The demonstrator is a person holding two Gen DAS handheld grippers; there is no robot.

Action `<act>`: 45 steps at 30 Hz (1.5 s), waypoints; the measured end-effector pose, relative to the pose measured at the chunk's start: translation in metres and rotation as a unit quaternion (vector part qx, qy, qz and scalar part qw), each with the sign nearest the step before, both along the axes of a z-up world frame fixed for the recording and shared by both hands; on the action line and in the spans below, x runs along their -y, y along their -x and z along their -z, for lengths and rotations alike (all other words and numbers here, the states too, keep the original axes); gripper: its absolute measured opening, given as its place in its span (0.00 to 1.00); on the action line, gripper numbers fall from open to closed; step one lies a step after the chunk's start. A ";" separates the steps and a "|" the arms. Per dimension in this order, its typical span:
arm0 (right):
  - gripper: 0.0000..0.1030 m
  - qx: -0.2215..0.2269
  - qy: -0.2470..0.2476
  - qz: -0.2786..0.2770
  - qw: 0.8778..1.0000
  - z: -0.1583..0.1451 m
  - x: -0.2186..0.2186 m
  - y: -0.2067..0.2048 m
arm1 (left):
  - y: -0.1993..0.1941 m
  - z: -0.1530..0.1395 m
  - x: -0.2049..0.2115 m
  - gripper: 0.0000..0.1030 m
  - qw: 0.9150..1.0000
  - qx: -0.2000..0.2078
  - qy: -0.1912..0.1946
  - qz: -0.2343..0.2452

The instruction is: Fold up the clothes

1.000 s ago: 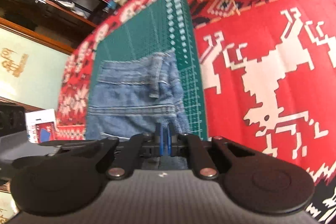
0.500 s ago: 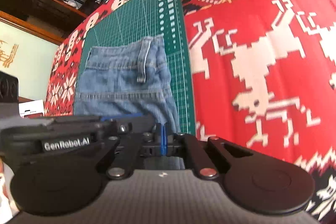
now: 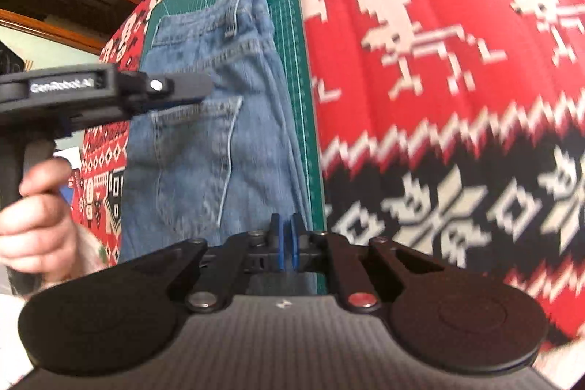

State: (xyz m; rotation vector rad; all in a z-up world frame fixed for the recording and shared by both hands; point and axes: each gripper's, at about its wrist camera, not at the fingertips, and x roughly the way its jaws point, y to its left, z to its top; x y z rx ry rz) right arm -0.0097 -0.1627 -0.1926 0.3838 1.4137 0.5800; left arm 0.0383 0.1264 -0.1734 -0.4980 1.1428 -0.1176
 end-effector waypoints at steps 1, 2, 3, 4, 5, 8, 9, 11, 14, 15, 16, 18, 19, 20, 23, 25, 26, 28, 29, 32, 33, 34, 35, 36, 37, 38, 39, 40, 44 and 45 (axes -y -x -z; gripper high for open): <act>0.07 0.003 0.001 0.001 1.000 -0.003 0.002 0.004 | 0.007 -0.002 -0.001 0.09 1.000 0.003 -0.006 0.001; 0.07 0.011 0.001 0.001 1.000 -0.006 0.001 0.006 | 0.013 -0.002 -0.003 0.09 1.000 0.006 -0.013 0.001; 0.07 0.022 0.000 0.002 1.000 -0.011 0.001 0.008 | 0.019 -0.001 -0.006 0.09 1.000 0.007 -0.020 0.000; 0.07 0.033 -0.001 0.002 0.999 -0.015 -0.003 0.007 | 0.024 0.001 -0.009 0.09 1.000 0.006 -0.025 -0.002; 0.07 0.045 -0.001 0.003 0.999 -0.019 -0.008 0.006 | 0.027 0.003 -0.012 0.09 1.000 0.004 -0.030 -0.004; 0.07 0.072 0.014 0.004 0.997 -0.027 -0.026 -0.003 | 0.028 0.016 -0.023 0.09 0.999 -0.013 -0.049 -0.015; 0.07 0.077 0.017 0.002 0.997 -0.028 -0.033 -0.006 | 0.027 0.021 -0.027 0.09 0.998 -0.020 -0.055 -0.019; 0.06 0.080 0.018 -0.002 0.997 -0.029 -0.046 -0.013 | 0.024 0.026 -0.033 0.09 0.998 -0.022 -0.052 -0.026; 0.07 0.081 0.013 -0.006 0.997 -0.031 -0.065 -0.024 | 0.019 0.030 -0.041 0.09 0.998 -0.018 -0.041 -0.037; 0.07 0.081 0.011 -0.007 0.997 -0.032 -0.071 -0.027 | 0.016 0.032 -0.043 0.09 0.998 -0.019 -0.039 -0.040; 0.07 0.081 0.014 -0.007 0.997 -0.031 -0.078 -0.032 | 0.012 0.034 -0.046 0.09 0.998 -0.021 -0.037 -0.042; 0.07 0.078 0.025 -0.007 0.997 -0.026 -0.090 -0.042 | 0.008 0.035 -0.050 0.09 0.998 -0.020 -0.029 -0.042; 0.06 0.076 0.033 -0.005 0.997 -0.022 -0.095 -0.048 | 0.007 0.035 -0.052 0.09 0.999 -0.019 -0.025 -0.041; 0.05 0.074 0.042 -0.004 0.996 -0.018 -0.100 -0.054 | 0.005 0.034 -0.055 0.09 0.999 -0.017 -0.023 -0.041; 0.02 0.074 0.041 0.007 0.996 -0.014 -0.103 -0.068 | 0.003 0.032 -0.061 0.09 0.999 -0.007 -0.014 -0.047; 0.00 0.076 0.051 0.015 0.996 -0.011 -0.103 -0.075 | 0.000 0.033 -0.065 0.06 0.998 -0.005 -0.009 -0.056; 0.00 0.078 0.063 0.016 0.995 -0.009 -0.105 -0.080 | -0.002 0.034 -0.067 0.05 0.998 -0.006 -0.008 -0.058; 0.00 0.077 0.062 0.019 0.995 -0.006 -0.105 -0.087 | -0.009 0.039 -0.072 0.03 0.998 -0.014 -0.003 -0.061; 0.00 0.076 0.061 0.020 0.995 -0.005 -0.106 -0.091 | -0.013 0.041 -0.074 0.03 0.998 -0.016 0.001 -0.061; 0.00 0.075 0.060 0.027 0.995 -0.004 -0.106 -0.098 | -0.020 0.042 -0.077 0.03 0.998 -0.015 0.010 -0.057; 0.00 0.075 0.060 0.030 0.995 -0.004 -0.106 -0.100 | -0.022 0.042 -0.078 0.02 0.998 -0.014 0.011 -0.055; 0.00 0.074 0.060 0.032 0.995 -0.003 -0.106 -0.102 | -0.024 0.041 -0.078 0.02 0.998 -0.015 0.011 -0.053; 0.00 0.073 0.059 0.035 0.995 -0.003 -0.106 -0.104 | -0.024 0.040 -0.078 0.02 0.999 -0.014 0.009 -0.050; 0.00 0.074 0.062 0.035 0.995 -0.004 -0.107 -0.105 | -0.024 0.038 -0.077 0.03 0.999 -0.013 0.007 -0.046; 0.00 0.075 0.067 0.034 0.994 -0.005 -0.109 -0.105 | -0.024 0.037 -0.076 0.03 0.999 -0.012 0.004 -0.042; 0.00 0.077 0.071 0.033 0.994 -0.006 -0.111 -0.104 | -0.024 0.035 -0.075 0.03 0.999 -0.008 0.003 -0.039; 0.00 0.078 0.075 0.032 0.994 -0.007 -0.113 -0.104 | -0.022 0.033 -0.074 0.03 0.999 -0.005 0.003 -0.035; 0.00 0.083 0.082 0.029 0.993 -0.010 -0.116 -0.103 | -0.020 0.029 -0.074 0.03 0.999 -0.001 0.003 -0.034; 0.02 0.107 0.089 0.016 0.990 -0.029 -0.121 -0.095 | -0.007 0.013 -0.075 0.04 0.999 0.017 0.006 -0.031; 0.07 0.109 0.088 0.014 0.990 -0.033 -0.120 -0.092 | -0.004 0.010 -0.076 0.04 0.999 0.019 0.003 -0.031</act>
